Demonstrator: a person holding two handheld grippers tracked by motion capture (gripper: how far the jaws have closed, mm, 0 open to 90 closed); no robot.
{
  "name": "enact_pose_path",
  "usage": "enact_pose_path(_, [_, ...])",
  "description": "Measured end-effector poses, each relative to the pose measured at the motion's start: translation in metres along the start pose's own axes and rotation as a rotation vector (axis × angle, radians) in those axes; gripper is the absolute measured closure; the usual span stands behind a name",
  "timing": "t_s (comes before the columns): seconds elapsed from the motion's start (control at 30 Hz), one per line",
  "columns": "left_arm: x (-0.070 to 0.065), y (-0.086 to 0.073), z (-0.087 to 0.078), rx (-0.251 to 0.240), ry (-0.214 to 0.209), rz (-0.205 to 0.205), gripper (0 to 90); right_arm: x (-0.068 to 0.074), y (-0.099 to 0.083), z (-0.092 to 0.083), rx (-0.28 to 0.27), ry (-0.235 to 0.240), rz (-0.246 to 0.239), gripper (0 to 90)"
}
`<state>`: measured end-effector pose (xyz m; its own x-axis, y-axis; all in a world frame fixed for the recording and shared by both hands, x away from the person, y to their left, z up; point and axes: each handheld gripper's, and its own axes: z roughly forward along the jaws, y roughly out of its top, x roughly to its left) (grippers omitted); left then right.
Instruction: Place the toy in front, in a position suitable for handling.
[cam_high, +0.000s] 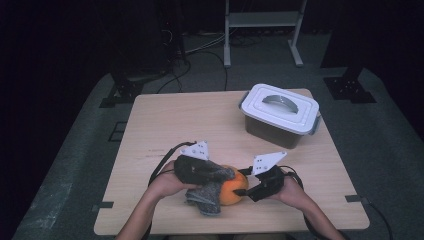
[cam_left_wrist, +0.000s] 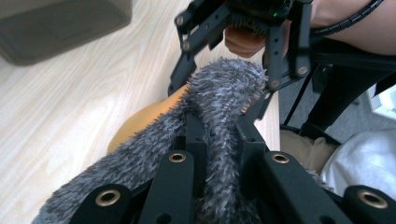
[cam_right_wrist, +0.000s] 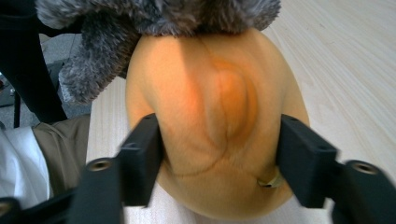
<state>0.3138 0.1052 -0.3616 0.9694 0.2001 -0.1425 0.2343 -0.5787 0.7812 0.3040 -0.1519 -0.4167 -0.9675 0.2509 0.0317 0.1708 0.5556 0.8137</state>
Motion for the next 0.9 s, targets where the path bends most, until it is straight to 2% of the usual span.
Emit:
enact_pose_path(0.1, [0.001,-0.005,-0.004,-0.001,0.008,-0.01,79.6,-0.002,0.0,-0.005,-0.019,0.016,0.021,31.9])
enact_pose_path(0.17, [0.001,-0.005,-0.005,0.002,0.006,-0.009,79.6,-0.004,-0.001,-0.006,-0.032,0.031,0.03,37.0])
enact_pose_path(0.3, [-0.003,0.001,-0.003,0.013,0.006,0.0,79.5,0.003,0.001,-0.001,-0.014,0.005,-0.028,49.6])
enact_pose_path(0.4, [-0.004,0.008,0.0,0.018,0.002,0.014,79.3,0.009,0.004,0.001,-0.002,-0.007,-0.063,51.9])
enact_pose_path(0.57, [-0.001,0.014,0.008,0.03,0.002,0.011,79.3,0.016,0.006,0.005,0.003,0.002,-0.105,52.7])
enact_pose_path(0.73, [0.007,0.01,0.006,0.043,0.028,-0.021,79.3,0.016,0.004,0.003,0.001,0.002,-0.098,54.8])
enact_pose_path(0.9, [0.016,-0.005,-0.003,0.033,0.041,-0.091,79.4,0.01,0.0,0.0,-0.005,0.006,-0.097,55.5])
